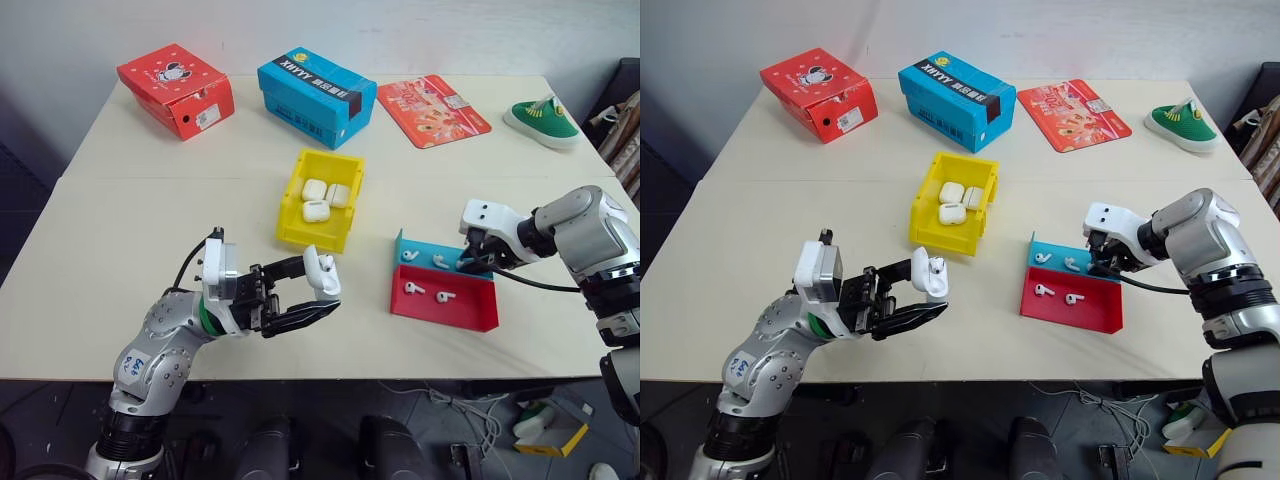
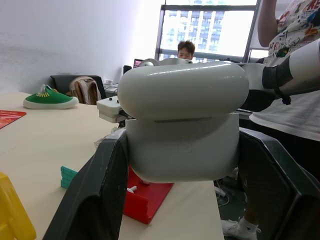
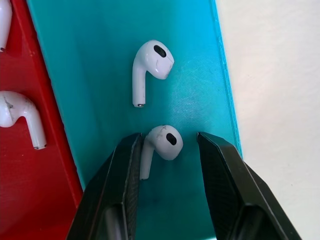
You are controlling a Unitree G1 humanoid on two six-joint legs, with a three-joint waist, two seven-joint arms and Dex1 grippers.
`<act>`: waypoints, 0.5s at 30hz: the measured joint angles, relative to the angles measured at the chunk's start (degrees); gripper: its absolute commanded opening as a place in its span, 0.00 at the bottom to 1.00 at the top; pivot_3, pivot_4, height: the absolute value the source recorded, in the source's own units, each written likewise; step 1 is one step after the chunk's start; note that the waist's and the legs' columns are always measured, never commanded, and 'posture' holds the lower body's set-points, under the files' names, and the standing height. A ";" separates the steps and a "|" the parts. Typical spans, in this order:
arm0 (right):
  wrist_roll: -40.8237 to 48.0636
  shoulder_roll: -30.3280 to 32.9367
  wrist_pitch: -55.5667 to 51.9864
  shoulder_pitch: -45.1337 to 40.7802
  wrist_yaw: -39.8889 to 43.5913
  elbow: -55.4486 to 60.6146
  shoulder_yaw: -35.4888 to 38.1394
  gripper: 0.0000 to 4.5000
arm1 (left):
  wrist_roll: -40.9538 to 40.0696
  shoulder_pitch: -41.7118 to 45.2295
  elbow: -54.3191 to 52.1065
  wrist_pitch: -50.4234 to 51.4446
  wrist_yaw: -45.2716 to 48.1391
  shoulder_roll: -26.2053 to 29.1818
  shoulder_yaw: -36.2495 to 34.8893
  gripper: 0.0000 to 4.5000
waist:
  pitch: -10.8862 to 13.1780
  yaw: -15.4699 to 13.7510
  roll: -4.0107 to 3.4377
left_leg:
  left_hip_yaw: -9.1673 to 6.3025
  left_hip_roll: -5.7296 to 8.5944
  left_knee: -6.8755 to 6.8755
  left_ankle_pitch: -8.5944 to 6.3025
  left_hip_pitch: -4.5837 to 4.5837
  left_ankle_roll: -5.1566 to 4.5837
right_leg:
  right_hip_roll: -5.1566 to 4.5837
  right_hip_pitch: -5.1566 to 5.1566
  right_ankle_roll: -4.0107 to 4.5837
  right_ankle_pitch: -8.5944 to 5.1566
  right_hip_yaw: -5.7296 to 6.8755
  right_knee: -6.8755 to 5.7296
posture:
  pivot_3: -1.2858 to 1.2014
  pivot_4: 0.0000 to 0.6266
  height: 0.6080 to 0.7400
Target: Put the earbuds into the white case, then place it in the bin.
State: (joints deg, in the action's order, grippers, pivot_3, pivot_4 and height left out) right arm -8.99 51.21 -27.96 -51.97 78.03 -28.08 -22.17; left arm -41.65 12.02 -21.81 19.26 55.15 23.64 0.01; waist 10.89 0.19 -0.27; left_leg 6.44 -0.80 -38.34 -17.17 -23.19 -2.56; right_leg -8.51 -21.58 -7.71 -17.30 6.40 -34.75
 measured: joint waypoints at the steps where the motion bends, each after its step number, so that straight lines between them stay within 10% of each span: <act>1: -0.01 0.00 -0.04 0.01 0.01 0.00 0.02 0.39 | 0.00 0.00 0.00 0.00 0.00 0.01 -0.03 0.62 | 0.00 0.01 0.00 | 0.00 0.00 0.00 0.00 0.00 0.00 | 0.00 0.00 0.00 0.00 0.00 0.00 | 0.52 0.24 1.00; 8: -0.02 0.00 -0.07 0.23 0.06 0.26 0.27 0.08 | 0.00 0.01 0.00 -0.01 -0.03 0.01 -0.04 0.62 | -0.01 0.03 0.01 | 0.00 0.00 -0.01 0.00 0.02 0.00 | 0.00 0.01 0.00 0.00 0.00 -0.01 | 0.52 0.24 1.00; 15: -0.01 0.00 -0.82 1.15 -0.01 0.98 1.31 0.08 | 0.00 0.01 0.00 -0.01 -0.03 0.01 -0.05 0.62 | -0.02 0.01 0.03 | -0.01 0.00 -0.03 0.00 0.02 0.00 | 0.00 0.02 0.00 0.00 0.00 -0.02 | 0.52 0.24 1.00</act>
State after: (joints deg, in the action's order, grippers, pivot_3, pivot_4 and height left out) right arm -9.00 51.21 -28.78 -50.82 78.02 -27.10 -20.86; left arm -41.65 12.03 -21.80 19.25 55.12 23.65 -0.03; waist 10.87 0.21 -0.24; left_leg 6.44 -0.80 -38.37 -17.17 -23.17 -2.55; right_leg -8.51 -21.55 -7.71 -17.30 6.40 -34.78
